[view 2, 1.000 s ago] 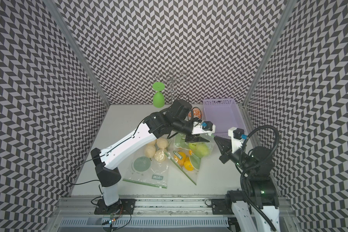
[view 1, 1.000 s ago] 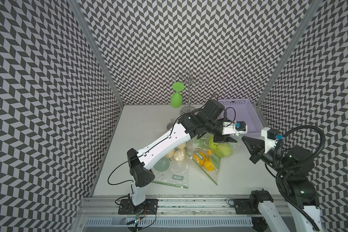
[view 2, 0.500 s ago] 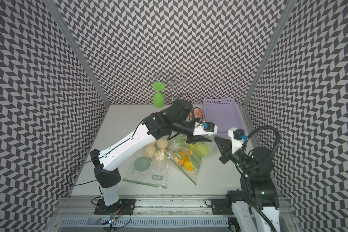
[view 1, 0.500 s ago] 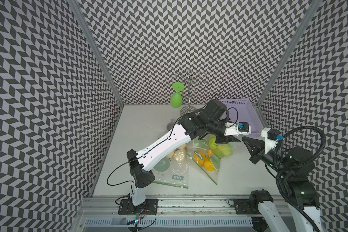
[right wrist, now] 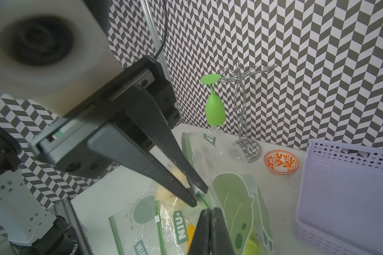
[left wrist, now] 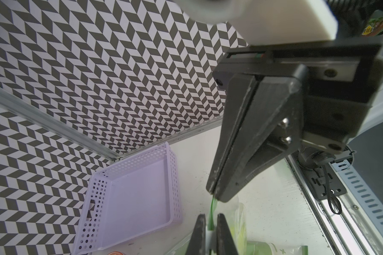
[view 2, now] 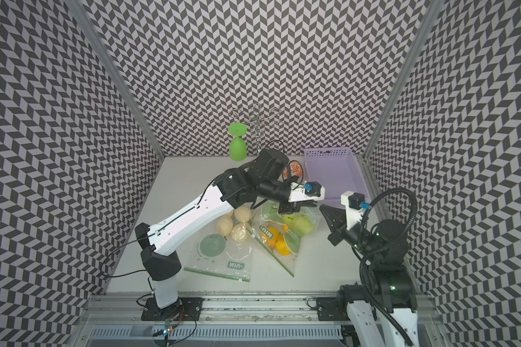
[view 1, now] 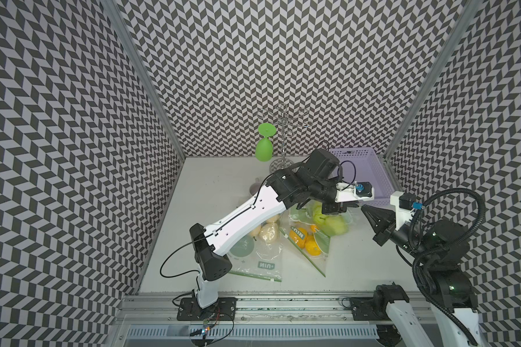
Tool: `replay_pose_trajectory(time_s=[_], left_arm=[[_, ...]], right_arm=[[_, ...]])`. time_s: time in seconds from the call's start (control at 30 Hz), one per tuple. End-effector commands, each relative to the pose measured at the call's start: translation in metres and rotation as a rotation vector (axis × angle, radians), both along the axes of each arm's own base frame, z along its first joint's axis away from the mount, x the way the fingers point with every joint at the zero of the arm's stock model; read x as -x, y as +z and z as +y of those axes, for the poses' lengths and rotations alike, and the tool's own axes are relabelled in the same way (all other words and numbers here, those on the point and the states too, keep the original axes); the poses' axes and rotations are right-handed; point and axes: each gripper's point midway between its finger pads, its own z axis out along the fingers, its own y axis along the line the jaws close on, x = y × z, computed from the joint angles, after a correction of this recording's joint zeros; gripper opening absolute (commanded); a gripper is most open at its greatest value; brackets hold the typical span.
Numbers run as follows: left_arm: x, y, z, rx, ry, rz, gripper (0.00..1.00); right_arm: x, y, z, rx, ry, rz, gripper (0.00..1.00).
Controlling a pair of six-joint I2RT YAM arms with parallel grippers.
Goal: Open the zip-top bag and take out the pear
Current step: Unzip the zipper on the zipper food storage bag.
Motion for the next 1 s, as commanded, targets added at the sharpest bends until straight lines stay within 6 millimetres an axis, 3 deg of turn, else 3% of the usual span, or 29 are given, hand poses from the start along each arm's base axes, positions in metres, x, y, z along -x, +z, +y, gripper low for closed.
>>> replay_pose_trajectory(time_s=[0.0, 0.1, 0.4, 0.67, 0.77, 0.97], left_arm=[[-0.002, -0.007, 0.015, -0.041, 0.028, 0.022, 0.01], [-0.014, -0.009, 0.023, -0.047, 0.068, 0.031, 0.0], [-0.082, -0.001, 0.078, -0.023, 0.342, 0.067, 0.0], [-0.148, 0.013, 0.157, 0.055, 0.67, 0.041, 0.0], [-0.154, 0.016, 0.176, 0.067, 0.717, 0.035, 0.0], [-0.149, 0.011, 0.172, 0.081, 0.688, 0.045, 0.0]], right_arm=[[0.0, 0.018, -0.002, -0.015, -0.016, -0.079, 0.0], [-0.005, 0.024, -0.007, -0.04, -0.055, -0.084, 0.0], [-0.032, 0.029, -0.052, -0.122, -0.354, -0.021, 0.0], [-0.043, 0.031, -0.083, -0.155, -0.544, 0.015, 0.0], [-0.045, 0.034, -0.083, -0.167, -0.545, 0.014, 0.0], [-0.047, 0.04, -0.059, -0.204, -0.404, -0.007, 0.0]])
